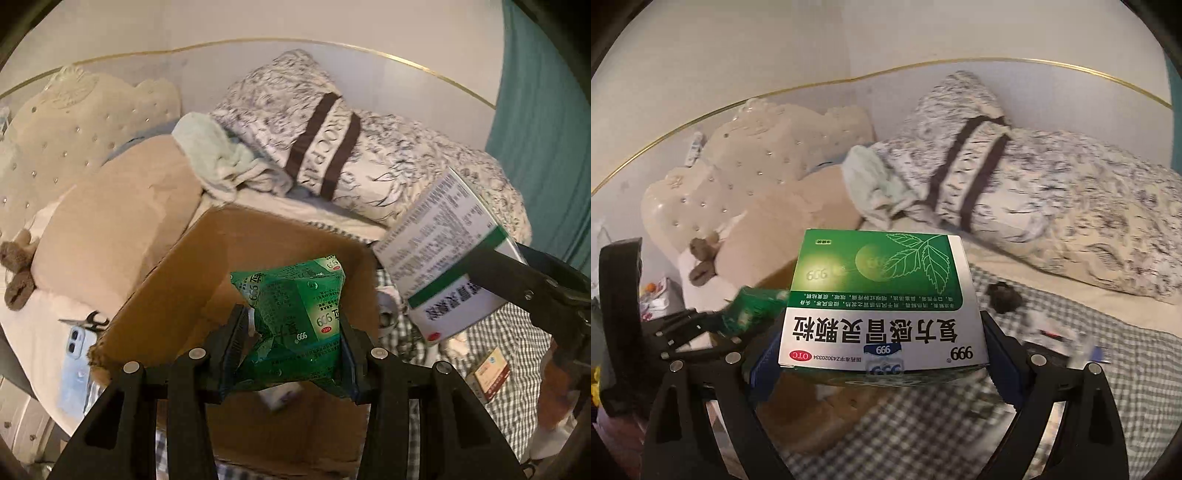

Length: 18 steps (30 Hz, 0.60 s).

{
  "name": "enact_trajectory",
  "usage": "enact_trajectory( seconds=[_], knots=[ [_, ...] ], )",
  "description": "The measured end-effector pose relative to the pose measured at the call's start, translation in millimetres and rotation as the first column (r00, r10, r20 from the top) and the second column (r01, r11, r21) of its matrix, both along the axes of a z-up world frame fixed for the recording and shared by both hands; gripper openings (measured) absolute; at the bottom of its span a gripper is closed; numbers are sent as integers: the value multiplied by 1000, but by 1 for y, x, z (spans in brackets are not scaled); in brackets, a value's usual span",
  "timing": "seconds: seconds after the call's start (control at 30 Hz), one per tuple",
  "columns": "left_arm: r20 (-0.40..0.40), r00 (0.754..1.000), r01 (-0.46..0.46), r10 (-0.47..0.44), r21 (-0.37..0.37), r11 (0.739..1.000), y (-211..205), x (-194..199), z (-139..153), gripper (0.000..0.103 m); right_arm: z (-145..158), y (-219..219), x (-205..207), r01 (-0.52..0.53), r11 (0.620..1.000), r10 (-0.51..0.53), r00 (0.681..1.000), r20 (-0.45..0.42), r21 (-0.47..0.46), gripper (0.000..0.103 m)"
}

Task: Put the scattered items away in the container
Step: 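Carry the green medicine box and green packet into the cardboard box and release both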

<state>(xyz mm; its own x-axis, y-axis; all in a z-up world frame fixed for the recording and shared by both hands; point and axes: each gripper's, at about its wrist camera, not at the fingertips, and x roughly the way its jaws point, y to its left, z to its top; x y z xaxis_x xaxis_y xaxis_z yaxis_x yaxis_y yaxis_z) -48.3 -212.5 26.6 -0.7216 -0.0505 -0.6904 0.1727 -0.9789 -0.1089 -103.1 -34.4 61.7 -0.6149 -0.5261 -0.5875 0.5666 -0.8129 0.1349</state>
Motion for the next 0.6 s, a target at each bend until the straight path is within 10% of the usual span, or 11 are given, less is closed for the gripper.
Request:
enact_trajectory(
  seconds=[0.4,0.53,0.6],
  knots=[
    [50,999,-16,16,4,1000,-16,1,-29,47,-27,-51,-28,11,1000,-11,997,72,2,95],
    [60,998,-33,33,-12,999,-17,-1,-31,89,-27,-51,-35,1,999,4,994,105,-48,95],
    [44,998,-35,35,-3,999,-17,0,-29,93,-26,-51,-35,16,999,-11,995,101,-51,96]
  ],
)
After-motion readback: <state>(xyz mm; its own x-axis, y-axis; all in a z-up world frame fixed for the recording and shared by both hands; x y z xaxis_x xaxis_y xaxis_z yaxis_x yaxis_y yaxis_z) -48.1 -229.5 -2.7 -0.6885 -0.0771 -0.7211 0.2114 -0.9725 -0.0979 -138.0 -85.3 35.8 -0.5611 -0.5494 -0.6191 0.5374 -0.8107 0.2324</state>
